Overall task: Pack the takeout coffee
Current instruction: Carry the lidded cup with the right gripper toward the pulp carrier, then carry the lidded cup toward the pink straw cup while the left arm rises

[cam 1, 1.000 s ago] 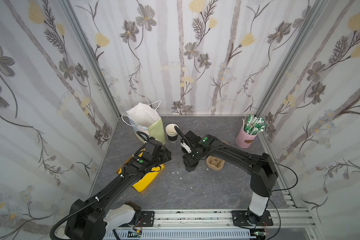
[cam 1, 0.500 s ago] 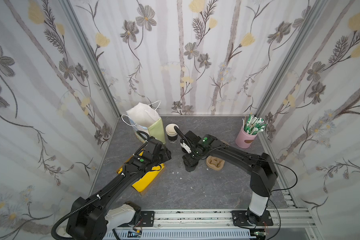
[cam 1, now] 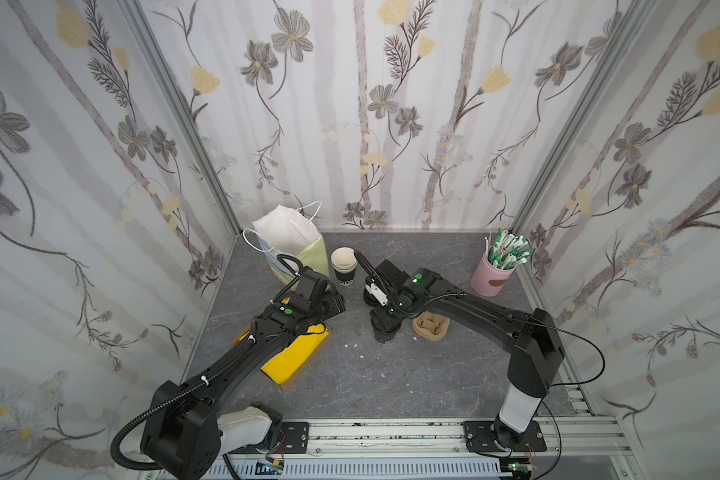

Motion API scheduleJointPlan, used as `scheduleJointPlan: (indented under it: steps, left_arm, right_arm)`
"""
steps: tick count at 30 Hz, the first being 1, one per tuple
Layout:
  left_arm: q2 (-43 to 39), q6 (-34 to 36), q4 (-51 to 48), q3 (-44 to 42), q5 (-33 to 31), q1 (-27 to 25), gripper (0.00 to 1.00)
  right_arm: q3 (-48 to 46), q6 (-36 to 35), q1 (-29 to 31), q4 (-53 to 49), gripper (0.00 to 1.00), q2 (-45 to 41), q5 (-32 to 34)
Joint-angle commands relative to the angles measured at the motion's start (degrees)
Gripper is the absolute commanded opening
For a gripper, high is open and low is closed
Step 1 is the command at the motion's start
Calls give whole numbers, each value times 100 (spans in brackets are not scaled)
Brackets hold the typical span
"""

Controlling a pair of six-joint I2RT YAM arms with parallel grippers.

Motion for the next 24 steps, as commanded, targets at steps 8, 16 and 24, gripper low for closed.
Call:
scheduleJointPlan:
  steps: [8,16,24]
  left_arm:
    - [776,379,58,886,114,-18,65]
    - [1443,654,66,1718,278,-213,65]
    - [1815,945,76,2239,310,-460,64]
  right_arm:
    - [-29,251,-509,-158,70,-571,-139]
    - [-63,382,-923,-488,69,-1087,-143]
    - [31,490,-1189,-655,69,-1385,-253]
